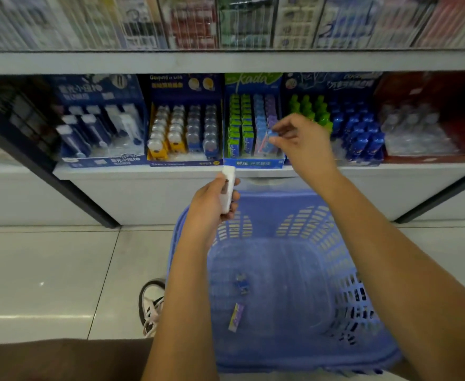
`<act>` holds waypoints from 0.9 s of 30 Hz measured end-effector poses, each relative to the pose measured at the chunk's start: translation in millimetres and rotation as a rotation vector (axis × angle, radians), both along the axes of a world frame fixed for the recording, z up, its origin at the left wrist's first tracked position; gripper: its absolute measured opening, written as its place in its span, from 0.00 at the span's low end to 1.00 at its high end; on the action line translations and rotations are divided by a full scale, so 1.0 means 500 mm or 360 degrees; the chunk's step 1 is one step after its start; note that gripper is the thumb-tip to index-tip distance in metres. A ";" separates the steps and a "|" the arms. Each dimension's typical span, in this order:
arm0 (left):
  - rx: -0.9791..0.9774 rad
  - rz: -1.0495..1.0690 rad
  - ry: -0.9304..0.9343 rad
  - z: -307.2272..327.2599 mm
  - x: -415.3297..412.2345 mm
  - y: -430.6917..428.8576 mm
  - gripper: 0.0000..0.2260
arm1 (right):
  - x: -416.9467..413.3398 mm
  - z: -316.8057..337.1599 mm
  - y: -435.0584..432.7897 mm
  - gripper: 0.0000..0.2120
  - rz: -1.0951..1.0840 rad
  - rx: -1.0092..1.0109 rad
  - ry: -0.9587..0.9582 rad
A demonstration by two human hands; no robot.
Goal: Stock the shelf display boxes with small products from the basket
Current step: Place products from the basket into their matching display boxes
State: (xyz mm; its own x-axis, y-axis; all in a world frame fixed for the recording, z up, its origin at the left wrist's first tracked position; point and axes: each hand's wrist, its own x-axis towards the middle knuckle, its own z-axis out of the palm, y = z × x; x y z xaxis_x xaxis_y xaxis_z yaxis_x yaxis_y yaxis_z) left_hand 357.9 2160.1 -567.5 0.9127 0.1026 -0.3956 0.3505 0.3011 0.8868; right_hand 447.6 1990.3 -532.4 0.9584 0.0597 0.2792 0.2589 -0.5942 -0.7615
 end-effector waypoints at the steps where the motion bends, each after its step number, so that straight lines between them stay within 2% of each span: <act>1: -0.0011 0.0002 0.0004 0.001 0.001 -0.001 0.14 | 0.006 -0.004 0.004 0.07 0.0025 -0.0066 0.0008; 8: -0.0046 0.0070 -0.0061 -0.006 0.010 0.006 0.10 | 0.020 -0.025 0.015 0.08 0.0122 -0.0338 -0.0105; 11: -0.0060 0.0051 -0.0105 0.000 0.009 0.010 0.12 | 0.029 -0.023 0.021 0.09 0.0105 -0.0371 -0.0088; 15: -0.0166 0.0124 -0.0049 0.010 0.013 0.007 0.15 | 0.027 -0.006 0.025 0.11 0.0114 -0.0611 -0.0063; 17: -0.0201 0.0216 -0.0035 0.014 0.013 0.010 0.14 | 0.003 0.000 0.038 0.11 0.0089 -0.0462 -0.0048; 19: -0.0081 0.0282 -0.0157 0.015 0.009 0.020 0.12 | -0.030 0.011 0.070 0.09 0.0159 -0.0090 0.0155; 23: 0.0598 0.0254 -0.0645 0.041 0.004 0.059 0.10 | -0.061 0.043 0.158 0.13 0.0447 0.0289 0.0549; 27: 0.0936 0.0487 -0.0781 0.069 0.009 0.114 0.13 | -0.050 0.076 0.239 0.09 0.0504 0.0475 0.0513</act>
State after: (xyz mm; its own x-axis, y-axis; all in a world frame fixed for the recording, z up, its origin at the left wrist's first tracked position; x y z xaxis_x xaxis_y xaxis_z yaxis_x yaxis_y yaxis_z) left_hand 362.4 2216.9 -532.9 0.8660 0.4405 0.2366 -0.1400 -0.2407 0.9604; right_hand 422.7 2109.8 -494.4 0.9462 0.3226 0.0229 0.1154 -0.2706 -0.9558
